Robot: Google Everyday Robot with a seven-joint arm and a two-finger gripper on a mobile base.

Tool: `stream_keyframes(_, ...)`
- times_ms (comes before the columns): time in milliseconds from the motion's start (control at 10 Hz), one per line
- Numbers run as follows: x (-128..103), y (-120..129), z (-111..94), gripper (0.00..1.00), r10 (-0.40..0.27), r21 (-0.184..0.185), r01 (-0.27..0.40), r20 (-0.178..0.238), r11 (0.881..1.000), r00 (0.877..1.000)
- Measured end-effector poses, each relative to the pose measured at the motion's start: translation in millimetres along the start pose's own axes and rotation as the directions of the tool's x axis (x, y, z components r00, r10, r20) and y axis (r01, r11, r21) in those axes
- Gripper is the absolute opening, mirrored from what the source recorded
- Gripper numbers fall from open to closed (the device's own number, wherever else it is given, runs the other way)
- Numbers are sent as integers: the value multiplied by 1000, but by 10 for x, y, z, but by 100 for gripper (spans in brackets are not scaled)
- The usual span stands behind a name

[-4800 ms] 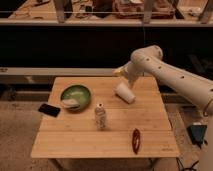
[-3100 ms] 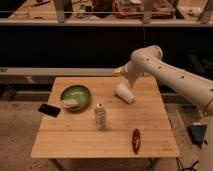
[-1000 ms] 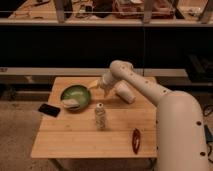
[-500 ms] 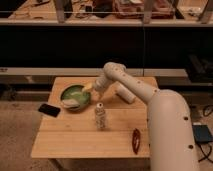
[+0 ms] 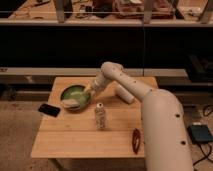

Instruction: Pick up the ceramic bowl

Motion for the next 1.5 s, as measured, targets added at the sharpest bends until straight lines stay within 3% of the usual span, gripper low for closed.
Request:
stream_keyframes(400, 30, 118, 104, 50, -9, -49, 9, 2, 999, 1000)
stream_keyframes(1000, -2, 153, 274, 50, 28, -42, -26, 32, 999, 999)
stream_keyframes(1300, -12, 101, 319, 25, 52, -10, -52, 47, 999, 998)
stream_keyframes(1500, -10, 71, 319, 17, 66, 9, -66, 51, 998, 997)
